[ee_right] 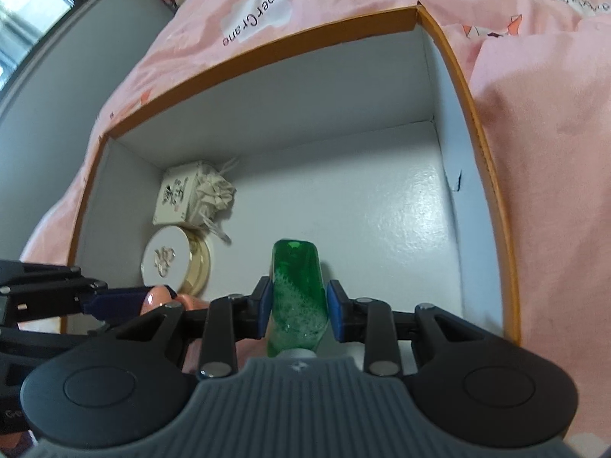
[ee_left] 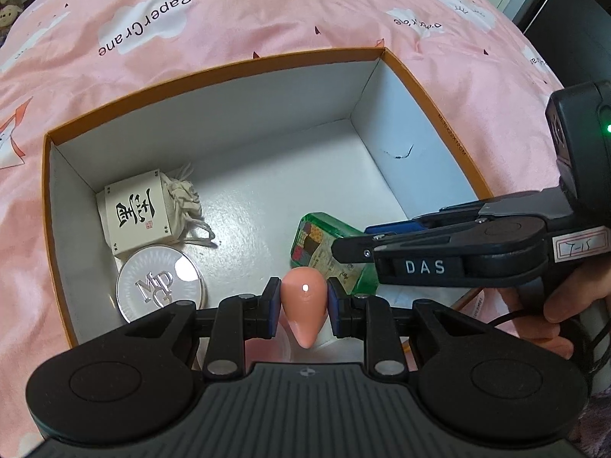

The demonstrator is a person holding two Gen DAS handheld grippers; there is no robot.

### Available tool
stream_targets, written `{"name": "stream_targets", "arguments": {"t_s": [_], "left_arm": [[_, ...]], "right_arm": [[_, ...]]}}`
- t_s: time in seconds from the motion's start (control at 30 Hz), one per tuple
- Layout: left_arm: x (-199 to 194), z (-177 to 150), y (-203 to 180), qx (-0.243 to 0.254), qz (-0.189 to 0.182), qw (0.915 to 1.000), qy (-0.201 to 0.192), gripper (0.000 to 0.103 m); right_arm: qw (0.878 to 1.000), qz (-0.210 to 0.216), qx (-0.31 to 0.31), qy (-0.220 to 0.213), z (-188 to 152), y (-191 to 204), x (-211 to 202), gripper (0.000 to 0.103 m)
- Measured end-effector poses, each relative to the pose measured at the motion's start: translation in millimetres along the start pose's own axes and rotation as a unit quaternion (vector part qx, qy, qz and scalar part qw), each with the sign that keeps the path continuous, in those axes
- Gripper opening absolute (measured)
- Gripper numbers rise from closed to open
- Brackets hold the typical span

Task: Organize rigid objects
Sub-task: 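Lower the sponge with the left tool while the right tool lowers the green bottle into the box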

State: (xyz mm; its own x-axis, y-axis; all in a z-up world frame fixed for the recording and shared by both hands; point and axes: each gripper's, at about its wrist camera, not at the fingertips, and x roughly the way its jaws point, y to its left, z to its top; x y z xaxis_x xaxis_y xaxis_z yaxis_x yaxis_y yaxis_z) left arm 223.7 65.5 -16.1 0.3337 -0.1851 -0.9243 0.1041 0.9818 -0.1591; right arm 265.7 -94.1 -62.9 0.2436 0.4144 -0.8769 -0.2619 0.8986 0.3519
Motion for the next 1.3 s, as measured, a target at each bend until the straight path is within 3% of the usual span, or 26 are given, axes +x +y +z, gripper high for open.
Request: {"name": "stream_targets", "arguments": {"t_s": [0.3,0.53,0.73,0.83,0.9,1.1,1.3], "left_arm": [[0.1,-3.1,3.7,-0.004,-0.005,1.0,0.001,0.028],[-0.6,-5.9,7.0,-0.013,-0.01,0.9999,-0.004,0.028],[-0.9,-7.1,5.3,-0.008,-0.008,0.9999,-0.008,0.028],[-2.1,-8.1,5.8,-0.009,-0.009,0.9999,-0.01,0.028],[-2.6,-8.3,6.6,-0.01,-0.011,0.9998,-0.011,0.028],[-3.6,-9.7,11.3,-0.019,-0.018,0.9995,-0.017,0.028],[-4.5,-11.9,14.2,-0.02,-0.024,0.9993,-0.021,0.028]], "right_arm": [[0.995,-0.04,-0.074,0.051,-1.5,8.3,0.5,0.04],[0.987,-0.044,-0.125,0.092,-6.8,10.5,8.1,0.036],[0.98,-0.051,-0.151,0.118,-3.1,14.4,23.5,0.041],[0.978,-0.058,-0.162,0.122,-4.2,17.2,30.6,0.039],[0.976,-0.059,-0.169,0.12,-3.3,18.9,26.5,0.033],[0.978,-0.051,-0.183,0.091,13.6,25.8,-6.9,0.03],[0.976,-0.039,-0.192,0.098,14.0,34.0,-25.0,0.029]]}}
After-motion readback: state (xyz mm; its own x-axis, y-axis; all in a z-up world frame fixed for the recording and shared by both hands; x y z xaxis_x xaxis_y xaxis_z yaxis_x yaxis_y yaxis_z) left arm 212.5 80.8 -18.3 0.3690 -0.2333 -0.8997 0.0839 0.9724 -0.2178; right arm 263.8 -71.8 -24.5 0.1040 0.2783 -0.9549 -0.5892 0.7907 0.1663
